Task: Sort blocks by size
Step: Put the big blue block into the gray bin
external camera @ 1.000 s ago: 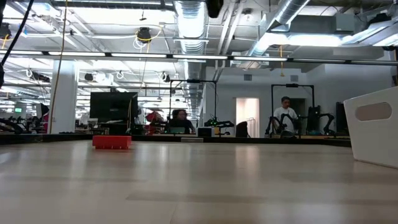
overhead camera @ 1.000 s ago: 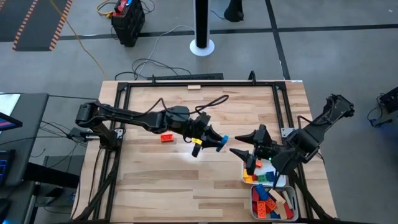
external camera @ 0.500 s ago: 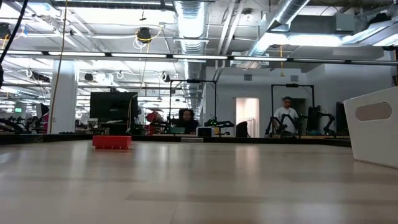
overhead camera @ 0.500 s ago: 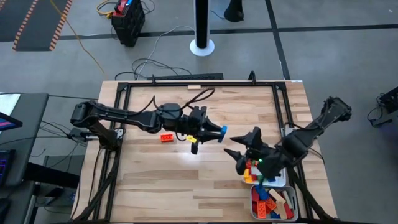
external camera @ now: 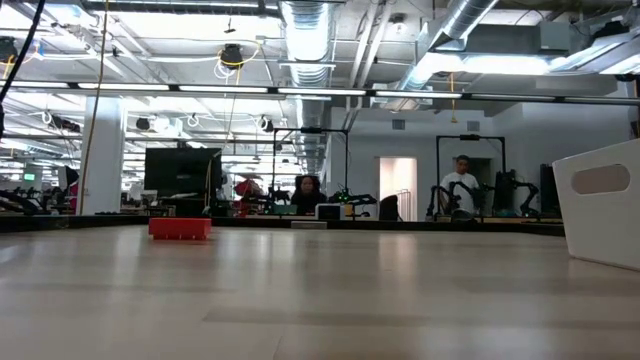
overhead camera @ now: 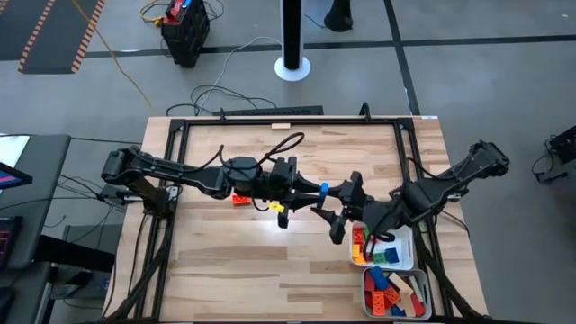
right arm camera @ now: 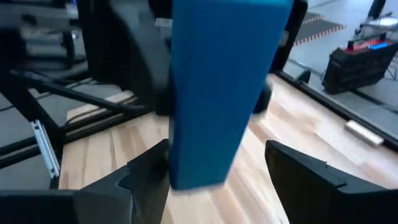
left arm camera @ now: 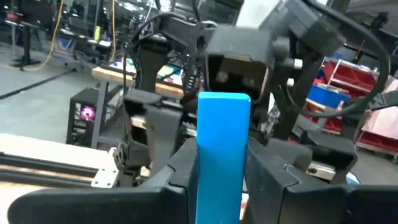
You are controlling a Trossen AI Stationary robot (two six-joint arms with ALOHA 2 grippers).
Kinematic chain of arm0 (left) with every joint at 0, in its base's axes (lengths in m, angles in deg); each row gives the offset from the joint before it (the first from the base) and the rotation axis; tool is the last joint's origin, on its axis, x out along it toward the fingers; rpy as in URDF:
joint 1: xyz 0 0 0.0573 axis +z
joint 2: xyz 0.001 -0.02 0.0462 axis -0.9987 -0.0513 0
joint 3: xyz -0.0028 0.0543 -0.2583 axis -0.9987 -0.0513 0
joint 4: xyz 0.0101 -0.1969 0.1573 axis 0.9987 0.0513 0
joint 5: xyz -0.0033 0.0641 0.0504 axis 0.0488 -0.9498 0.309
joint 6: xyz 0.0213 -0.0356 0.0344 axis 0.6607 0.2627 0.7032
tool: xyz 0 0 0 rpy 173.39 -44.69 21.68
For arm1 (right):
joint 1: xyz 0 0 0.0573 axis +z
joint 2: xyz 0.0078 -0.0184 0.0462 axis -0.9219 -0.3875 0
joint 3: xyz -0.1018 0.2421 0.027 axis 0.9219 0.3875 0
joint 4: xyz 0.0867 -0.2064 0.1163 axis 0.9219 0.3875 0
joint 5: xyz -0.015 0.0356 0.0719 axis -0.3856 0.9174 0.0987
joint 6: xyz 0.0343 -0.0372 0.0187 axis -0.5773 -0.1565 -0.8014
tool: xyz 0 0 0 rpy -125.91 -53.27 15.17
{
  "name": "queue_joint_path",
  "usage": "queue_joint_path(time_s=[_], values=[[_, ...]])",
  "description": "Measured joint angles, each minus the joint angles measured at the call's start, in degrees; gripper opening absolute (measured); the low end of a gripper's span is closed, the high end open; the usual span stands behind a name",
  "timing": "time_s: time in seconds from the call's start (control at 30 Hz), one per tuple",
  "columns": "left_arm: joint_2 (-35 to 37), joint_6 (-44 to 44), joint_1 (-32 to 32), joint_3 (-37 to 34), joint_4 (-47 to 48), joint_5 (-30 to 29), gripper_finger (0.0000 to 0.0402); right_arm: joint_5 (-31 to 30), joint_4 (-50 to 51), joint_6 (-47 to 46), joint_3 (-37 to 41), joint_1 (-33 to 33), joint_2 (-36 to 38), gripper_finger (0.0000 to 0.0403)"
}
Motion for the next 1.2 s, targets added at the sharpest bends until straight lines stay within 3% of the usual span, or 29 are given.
queue_joint_path(time_s=[0.3, 0.4, 0.6, 0.77, 0.93, 1.03, 1.2], values=[[0.0, 0.1, -0.4, 0.0, 0.3, 0.2, 0.0087, 2.4, -4.4, 5.1, 0.0, -1.1, 0.0, 0.0269], [0.0, 1.0, -0.4, 0.0, 0.7, 0.1, 0.0087, 2.6, -4.5, 6.1, 0.0, -1.3, 0.0, 0.0236], [0.0, 1.9, -0.4, 0.1, 3.6, 0.3, 0.0090, 3.8, -4.3, 5.7, 0.0, -1.3, 0.0, 0.0130], [0.1, -1.0, 0.0, 0.1, 8.5, -3.5, 0.0162, 3.9, -1.4, 3.3, 0.2, -1.4, 0.0, 0.0130], [0.3, -2.2, 2.3, 0.1, 11.8, -0.2, 0.0243, 4.3, 3.9, -5.8, 0.1, -0.6, 0.8, 0.0130], [0.3, -3.1, 3.7, 0.0, 16.4, 4.2, 0.0268, 9.4, 7.3, -11.6, 0.0, 0.7, 0.9, 0.0130], [0.3, -6.2, 6.0, 0.0, 29.1, 10.1, 0.0273, 20.5, 17.3, -24.3, 0.0, 6.8, 0.8, 0.0130]])
